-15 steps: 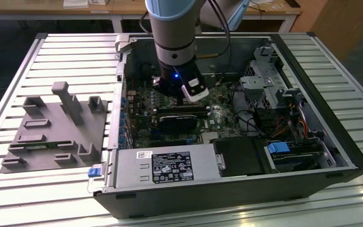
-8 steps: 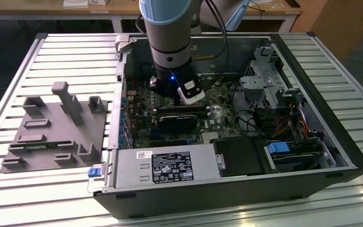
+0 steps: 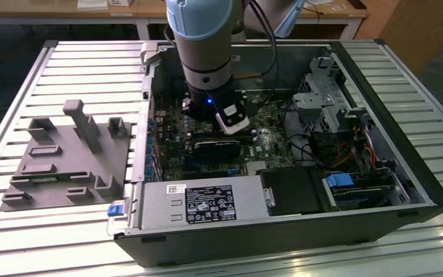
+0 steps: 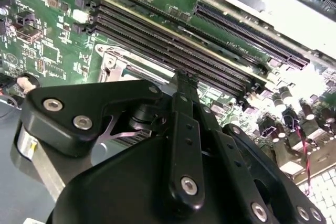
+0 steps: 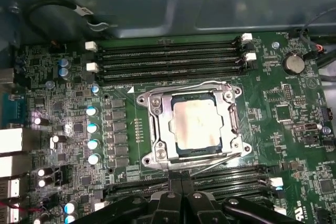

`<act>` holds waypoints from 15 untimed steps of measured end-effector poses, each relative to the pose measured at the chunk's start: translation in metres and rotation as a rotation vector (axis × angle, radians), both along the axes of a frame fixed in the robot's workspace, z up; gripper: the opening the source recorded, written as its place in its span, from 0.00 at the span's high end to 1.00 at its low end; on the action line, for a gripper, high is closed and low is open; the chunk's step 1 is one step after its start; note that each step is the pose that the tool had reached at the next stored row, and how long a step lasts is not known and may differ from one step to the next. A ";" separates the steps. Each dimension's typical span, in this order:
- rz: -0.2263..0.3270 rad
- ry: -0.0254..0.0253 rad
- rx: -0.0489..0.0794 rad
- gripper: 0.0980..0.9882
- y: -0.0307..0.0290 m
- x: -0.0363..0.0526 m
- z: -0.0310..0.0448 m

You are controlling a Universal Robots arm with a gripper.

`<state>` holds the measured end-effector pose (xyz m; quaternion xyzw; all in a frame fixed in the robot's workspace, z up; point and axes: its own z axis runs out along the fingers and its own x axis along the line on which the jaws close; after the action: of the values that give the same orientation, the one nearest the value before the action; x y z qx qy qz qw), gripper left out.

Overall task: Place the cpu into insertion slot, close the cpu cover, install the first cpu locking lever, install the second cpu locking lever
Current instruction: 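Install the second cpu locking lever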

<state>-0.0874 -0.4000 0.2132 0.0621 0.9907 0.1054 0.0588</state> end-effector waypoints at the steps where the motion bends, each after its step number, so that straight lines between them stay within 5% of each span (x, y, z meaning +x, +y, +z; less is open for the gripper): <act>1: 0.000 -0.0008 0.005 1.00 -0.0002 -0.0012 -0.0004; 9: 0.000 -0.0039 0.030 1.00 -0.0005 -0.0093 -0.0077; 15: 0.000 -0.0043 0.064 1.00 -0.0027 -0.0122 -0.0099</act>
<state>-0.0996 -0.4027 0.2033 0.0636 0.9868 0.1370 0.0589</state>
